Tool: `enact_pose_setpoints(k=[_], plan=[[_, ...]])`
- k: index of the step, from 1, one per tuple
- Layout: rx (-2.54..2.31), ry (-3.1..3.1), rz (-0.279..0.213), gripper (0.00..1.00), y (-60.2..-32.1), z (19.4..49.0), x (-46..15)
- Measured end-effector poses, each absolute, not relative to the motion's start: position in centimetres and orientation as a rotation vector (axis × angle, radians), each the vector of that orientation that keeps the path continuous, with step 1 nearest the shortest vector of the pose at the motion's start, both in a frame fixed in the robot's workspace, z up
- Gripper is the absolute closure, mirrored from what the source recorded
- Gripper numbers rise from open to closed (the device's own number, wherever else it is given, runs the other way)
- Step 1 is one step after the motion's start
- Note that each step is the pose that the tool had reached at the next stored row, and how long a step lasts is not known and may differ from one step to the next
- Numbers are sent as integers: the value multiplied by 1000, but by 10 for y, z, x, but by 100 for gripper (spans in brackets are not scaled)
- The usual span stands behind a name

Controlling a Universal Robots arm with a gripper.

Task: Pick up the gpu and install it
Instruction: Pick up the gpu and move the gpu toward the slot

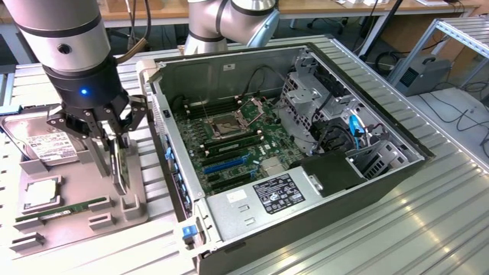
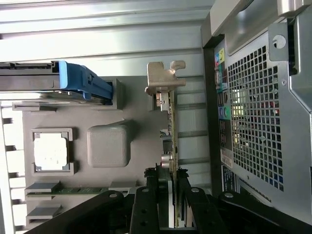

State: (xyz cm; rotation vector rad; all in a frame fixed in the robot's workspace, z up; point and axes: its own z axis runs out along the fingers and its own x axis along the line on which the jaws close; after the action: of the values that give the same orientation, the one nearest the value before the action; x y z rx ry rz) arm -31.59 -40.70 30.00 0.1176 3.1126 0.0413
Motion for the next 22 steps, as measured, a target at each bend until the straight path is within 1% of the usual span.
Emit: enact_pose_setpoints(k=[22], plan=[[118, 3113, 41, 73, -406, 309, -316]])
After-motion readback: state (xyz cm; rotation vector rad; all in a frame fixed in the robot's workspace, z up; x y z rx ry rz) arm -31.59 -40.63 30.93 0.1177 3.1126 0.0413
